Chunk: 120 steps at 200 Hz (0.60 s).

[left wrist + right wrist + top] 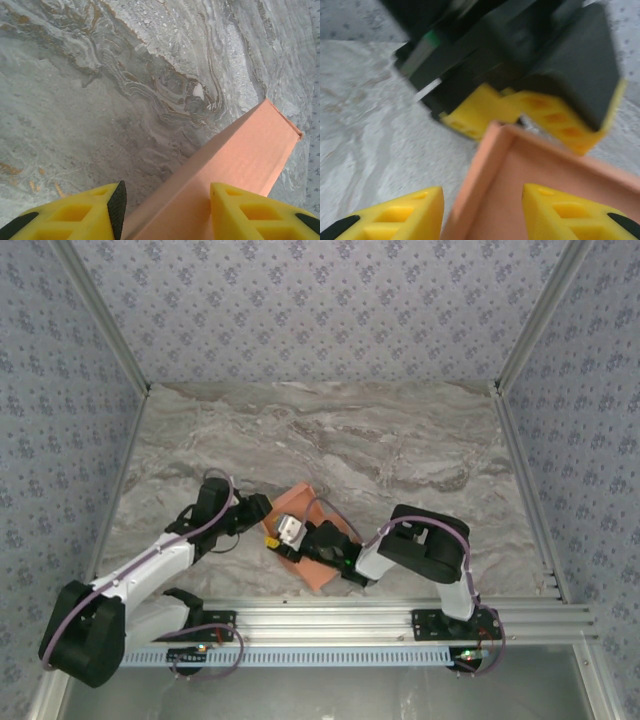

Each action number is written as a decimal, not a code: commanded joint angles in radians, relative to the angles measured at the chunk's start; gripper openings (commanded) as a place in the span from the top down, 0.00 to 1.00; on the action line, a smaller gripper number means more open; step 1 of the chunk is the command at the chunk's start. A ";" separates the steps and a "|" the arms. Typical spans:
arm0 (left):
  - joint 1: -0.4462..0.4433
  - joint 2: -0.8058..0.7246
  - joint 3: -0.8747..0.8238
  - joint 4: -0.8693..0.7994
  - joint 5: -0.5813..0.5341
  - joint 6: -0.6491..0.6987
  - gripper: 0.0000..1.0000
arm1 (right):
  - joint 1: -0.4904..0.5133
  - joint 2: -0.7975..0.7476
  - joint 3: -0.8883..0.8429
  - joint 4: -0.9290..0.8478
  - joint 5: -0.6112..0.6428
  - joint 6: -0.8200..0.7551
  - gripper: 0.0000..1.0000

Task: Fold the paper box

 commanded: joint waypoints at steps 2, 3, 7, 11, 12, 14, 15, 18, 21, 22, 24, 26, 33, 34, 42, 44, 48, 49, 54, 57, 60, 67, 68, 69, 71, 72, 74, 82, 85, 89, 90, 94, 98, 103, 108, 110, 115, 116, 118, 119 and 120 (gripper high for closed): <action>-0.005 -0.010 -0.031 -0.061 -0.008 -0.023 0.53 | -0.017 0.004 0.037 -0.022 0.076 0.051 0.54; -0.005 -0.010 -0.031 -0.062 -0.008 -0.024 0.53 | -0.018 0.005 0.038 -0.025 0.074 0.052 0.54; -0.004 -0.012 -0.032 -0.061 -0.008 -0.026 0.53 | -0.019 0.004 0.043 -0.031 0.068 0.055 0.55; -0.004 -0.015 -0.033 -0.061 -0.009 -0.028 0.53 | -0.018 0.006 0.049 -0.036 0.062 0.058 0.56; -0.004 -0.015 -0.033 -0.061 -0.009 -0.028 0.53 | -0.018 0.006 0.051 -0.037 0.061 0.058 0.56; -0.005 -0.018 -0.034 -0.061 -0.009 -0.030 0.53 | -0.017 0.006 0.053 -0.041 0.058 0.059 0.56; -0.005 -0.018 -0.035 -0.061 -0.009 -0.031 0.53 | -0.016 0.006 0.054 -0.043 0.056 0.059 0.56; -0.005 -0.019 -0.035 -0.060 -0.009 -0.032 0.53 | -0.016 0.006 0.056 -0.051 0.052 0.061 0.56; -0.005 -0.021 -0.035 -0.060 -0.008 -0.033 0.53 | -0.015 0.007 0.060 -0.056 0.046 0.062 0.57; -0.005 -0.021 -0.036 -0.060 -0.007 -0.034 0.53 | -0.015 0.007 0.061 -0.057 0.045 0.062 0.57; -0.005 -0.024 -0.036 -0.060 -0.007 -0.033 0.53 | -0.014 0.006 0.062 -0.061 0.042 0.063 0.57; -0.005 -0.025 -0.036 -0.058 -0.007 -0.033 0.53 | -0.014 0.006 0.063 -0.063 0.039 0.063 0.57; -0.005 -0.029 -0.037 -0.059 -0.006 -0.035 0.53 | -0.010 0.007 0.067 -0.075 0.036 0.065 0.58; -0.005 -0.029 -0.037 -0.058 -0.006 -0.035 0.53 | -0.010 0.007 0.067 -0.076 0.037 0.066 0.58; -0.004 -0.036 -0.036 -0.058 -0.008 -0.036 0.53 | -0.008 0.007 0.073 -0.094 0.037 0.072 0.59; -0.005 -0.037 -0.036 -0.058 -0.007 -0.037 0.53 | -0.007 0.007 0.073 -0.097 0.036 0.074 0.59; -0.003 -0.040 -0.037 -0.056 -0.007 -0.039 0.53 | -0.006 0.009 0.077 -0.107 0.039 0.077 0.59; -0.003 -0.039 -0.037 -0.056 -0.008 -0.038 0.53 | -0.006 0.009 0.078 -0.110 0.040 0.078 0.59; -0.004 -0.042 -0.038 -0.056 -0.007 -0.040 0.53 | -0.005 0.011 0.084 -0.121 0.048 0.081 0.59; -0.005 -0.043 -0.038 -0.055 -0.007 -0.041 0.53 | -0.004 0.011 0.087 -0.133 0.052 0.082 0.60; -0.005 -0.043 -0.038 -0.054 -0.008 -0.042 0.53 | -0.003 0.011 0.091 -0.141 0.056 0.082 0.60; -0.005 -0.043 -0.039 -0.052 -0.007 -0.047 0.53 | -0.002 0.012 0.097 -0.153 0.060 0.084 0.60; -0.004 -0.043 -0.040 -0.051 -0.007 -0.047 0.53 | -0.002 0.013 0.097 -0.155 0.061 0.084 0.60; -0.004 -0.043 -0.040 -0.050 -0.006 -0.048 0.53 | -0.001 0.013 0.098 -0.156 0.062 0.084 0.60; -0.005 -0.043 -0.041 -0.049 -0.006 -0.050 0.53 | 0.000 0.013 0.100 -0.159 0.063 0.085 0.60; -0.005 -0.043 -0.041 -0.049 -0.006 -0.051 0.53 | 0.001 0.013 0.100 -0.161 0.064 0.085 0.60; -0.005 -0.043 -0.043 -0.047 -0.005 -0.052 0.53 | 0.001 0.014 0.103 -0.165 0.065 0.086 0.60; -0.005 -0.043 -0.045 -0.041 -0.002 -0.058 0.53 | 0.002 0.014 0.108 -0.177 0.073 0.091 0.60; -0.005 -0.043 -0.046 -0.038 -0.001 -0.060 0.53 | 0.002 0.015 0.110 -0.183 0.077 0.093 0.60; -0.006 -0.043 -0.046 -0.036 0.000 -0.062 0.53 | 0.002 0.015 0.113 -0.188 0.080 0.094 0.61; -0.006 -0.043 -0.047 -0.035 0.000 -0.063 0.53 | 0.002 0.016 0.113 -0.190 0.081 0.095 0.61; -0.006 -0.043 -0.048 -0.033 0.000 -0.065 0.53 | 0.001 0.017 0.118 -0.197 0.086 0.095 0.61; -0.006 -0.043 -0.048 -0.031 0.002 -0.066 0.54 | 0.002 0.017 0.121 -0.207 0.092 0.097 0.61; -0.006 -0.043 -0.048 -0.028 0.003 -0.068 0.54 | 0.001 0.019 0.123 -0.213 0.096 0.098 0.62; -0.006 -0.043 -0.049 -0.025 0.005 -0.070 0.54 | 0.002 0.021 0.126 -0.212 0.101 0.098 0.62; -0.006 -0.043 -0.049 -0.025 0.005 -0.071 0.54 | 0.002 0.022 0.127 -0.212 0.102 0.098 0.62; -0.008 -0.043 -0.049 -0.024 0.006 -0.073 0.54 | 0.002 0.024 0.128 -0.215 0.105 0.100 0.62; -0.008 -0.043 -0.049 -0.024 0.007 -0.074 0.54 | 0.002 0.024 0.129 -0.215 0.107 0.100 0.62; -0.008 -0.043 -0.049 -0.024 0.007 -0.075 0.54 | 0.002 0.025 0.129 -0.216 0.108 0.100 0.62; -0.008 -0.043 -0.049 -0.024 0.007 -0.076 0.54 | 0.002 0.026 0.129 -0.216 0.108 0.100 0.62; -0.008 -0.043 -0.049 -0.024 0.007 -0.077 0.54 | 0.002 0.027 0.130 -0.216 0.108 0.101 0.62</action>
